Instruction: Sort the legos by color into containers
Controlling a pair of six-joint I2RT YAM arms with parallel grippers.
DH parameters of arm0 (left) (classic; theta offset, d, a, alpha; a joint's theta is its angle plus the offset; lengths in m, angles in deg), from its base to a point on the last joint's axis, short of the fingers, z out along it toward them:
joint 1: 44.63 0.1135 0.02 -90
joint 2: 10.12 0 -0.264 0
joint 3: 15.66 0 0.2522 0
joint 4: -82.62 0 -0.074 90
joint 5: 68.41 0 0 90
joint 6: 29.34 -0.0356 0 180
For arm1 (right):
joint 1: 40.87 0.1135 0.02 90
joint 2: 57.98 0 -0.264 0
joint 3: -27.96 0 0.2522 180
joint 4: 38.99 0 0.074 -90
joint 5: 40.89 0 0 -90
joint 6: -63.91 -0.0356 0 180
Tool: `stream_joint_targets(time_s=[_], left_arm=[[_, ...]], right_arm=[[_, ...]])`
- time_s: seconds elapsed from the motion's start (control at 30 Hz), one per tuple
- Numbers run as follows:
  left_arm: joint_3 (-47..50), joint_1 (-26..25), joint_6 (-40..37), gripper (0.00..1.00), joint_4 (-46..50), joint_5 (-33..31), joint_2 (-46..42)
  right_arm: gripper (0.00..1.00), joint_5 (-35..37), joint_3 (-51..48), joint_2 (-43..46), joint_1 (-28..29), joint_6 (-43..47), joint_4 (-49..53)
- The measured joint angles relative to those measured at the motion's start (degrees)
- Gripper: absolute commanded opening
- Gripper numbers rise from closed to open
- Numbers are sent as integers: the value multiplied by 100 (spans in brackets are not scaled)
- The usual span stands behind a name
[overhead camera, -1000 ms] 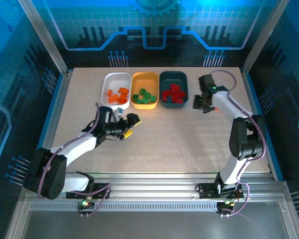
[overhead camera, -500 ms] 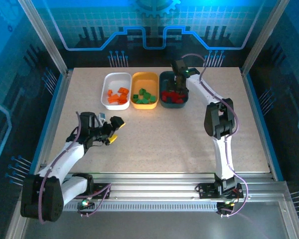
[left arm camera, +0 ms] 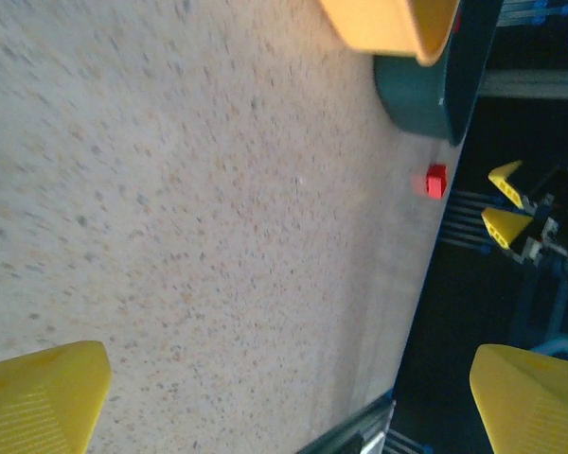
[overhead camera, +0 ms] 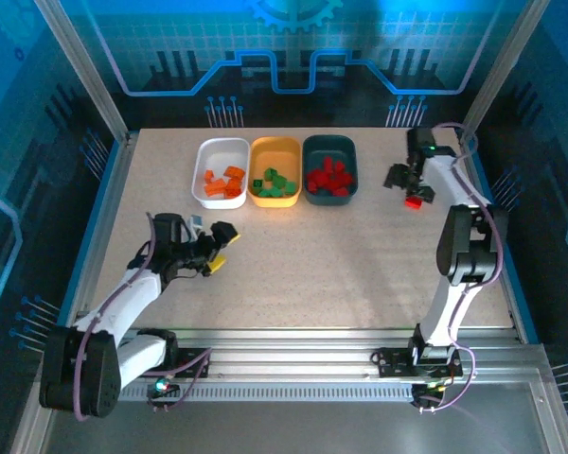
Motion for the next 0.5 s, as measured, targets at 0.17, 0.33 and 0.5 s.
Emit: stream_joint_targets(time_s=[0.17, 0.33, 0.5], left_arm=[[-96, -1027, 184, 99, -411, -90, 713], [-501, -1620, 284, 99, -728, -168, 1327], [-789, -1685, 319, 99, -901, -219, 1659]], right_arm=[[91, 0, 267, -706, -297, -2, 131], [86, -223, 426, -1270, -345, 17, 133], [81, -402, 570, -1493, -435, 85, 129]])
